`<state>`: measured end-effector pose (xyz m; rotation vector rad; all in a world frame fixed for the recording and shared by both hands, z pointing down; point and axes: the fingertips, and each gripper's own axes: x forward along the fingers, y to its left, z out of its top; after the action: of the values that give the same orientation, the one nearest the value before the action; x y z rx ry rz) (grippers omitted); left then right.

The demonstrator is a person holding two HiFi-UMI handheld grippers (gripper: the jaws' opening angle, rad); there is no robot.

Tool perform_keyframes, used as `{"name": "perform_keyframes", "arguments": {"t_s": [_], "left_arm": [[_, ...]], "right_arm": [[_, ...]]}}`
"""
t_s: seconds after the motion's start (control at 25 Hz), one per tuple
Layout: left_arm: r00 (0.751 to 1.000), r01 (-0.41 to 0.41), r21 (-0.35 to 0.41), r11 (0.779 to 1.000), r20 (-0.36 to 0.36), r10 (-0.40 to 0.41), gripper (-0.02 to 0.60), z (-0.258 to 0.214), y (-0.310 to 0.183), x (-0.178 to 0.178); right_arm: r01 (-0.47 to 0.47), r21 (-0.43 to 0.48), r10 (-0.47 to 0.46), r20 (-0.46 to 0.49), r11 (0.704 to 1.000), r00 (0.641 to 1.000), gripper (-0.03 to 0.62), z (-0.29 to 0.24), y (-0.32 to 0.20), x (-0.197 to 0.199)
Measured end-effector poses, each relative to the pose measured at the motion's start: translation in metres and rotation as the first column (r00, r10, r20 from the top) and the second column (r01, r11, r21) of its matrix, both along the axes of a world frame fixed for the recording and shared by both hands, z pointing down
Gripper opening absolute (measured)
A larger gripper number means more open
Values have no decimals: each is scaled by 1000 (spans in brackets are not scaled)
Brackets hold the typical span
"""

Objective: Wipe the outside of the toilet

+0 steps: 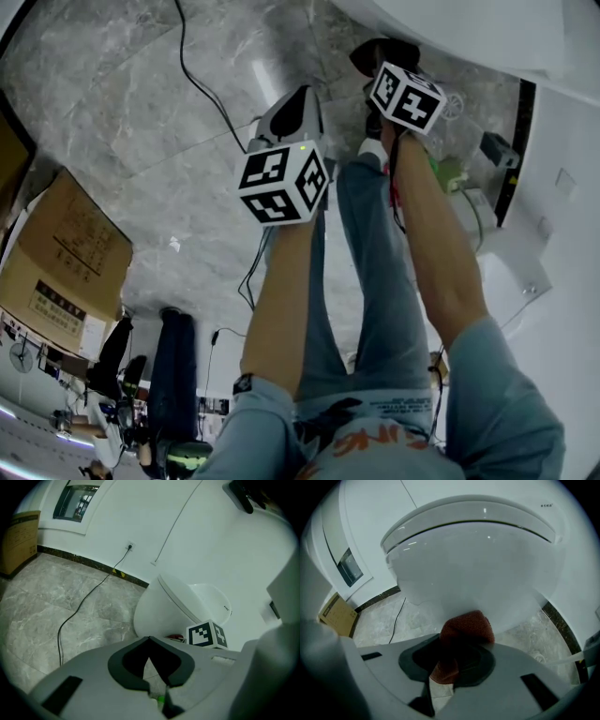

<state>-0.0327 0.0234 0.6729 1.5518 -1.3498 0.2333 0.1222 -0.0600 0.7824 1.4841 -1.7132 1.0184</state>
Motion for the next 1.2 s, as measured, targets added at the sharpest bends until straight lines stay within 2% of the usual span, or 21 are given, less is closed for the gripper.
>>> {"name": "perform_keyframes", "arguments": {"t_s": [0.36, 0.44, 0.56, 0.68, 0.8, 0.88, 1.2], "left_arm": [[1000, -21, -2, 1000, 3, 21, -6, 3, -7, -29], [1000, -29, -4, 1000, 11, 30, -6, 5, -8, -32], [999, -42, -4, 999, 23, 42, -6, 7, -9, -32], [998, -60, -11, 998, 35, 60, -6, 8, -5, -25], [996, -78, -20, 997, 42, 79, -6, 9, -1, -6], [992, -118, -17, 993, 48, 119, -6, 8, -1, 13], [970, -233, -25, 972, 60, 234, -6, 11, 2, 93]], "right_arm": [[59, -13, -59, 6, 998, 998, 74, 6, -8, -48], [135, -13, -135, 14, 991, 991, 74, 11, -7, -63], [296, 19, -296, 43, 955, 954, 74, 11, -9, -92], [353, 45, -356, 89, 935, 930, 74, 5, -5, -99], [393, 46, -396, 114, 918, 911, 74, 1, 13, -87], [400, 45, -403, 104, 915, 909, 74, 0, 26, -67], [265, 17, -266, 123, 964, 956, 74, 3, 58, 24]]}}
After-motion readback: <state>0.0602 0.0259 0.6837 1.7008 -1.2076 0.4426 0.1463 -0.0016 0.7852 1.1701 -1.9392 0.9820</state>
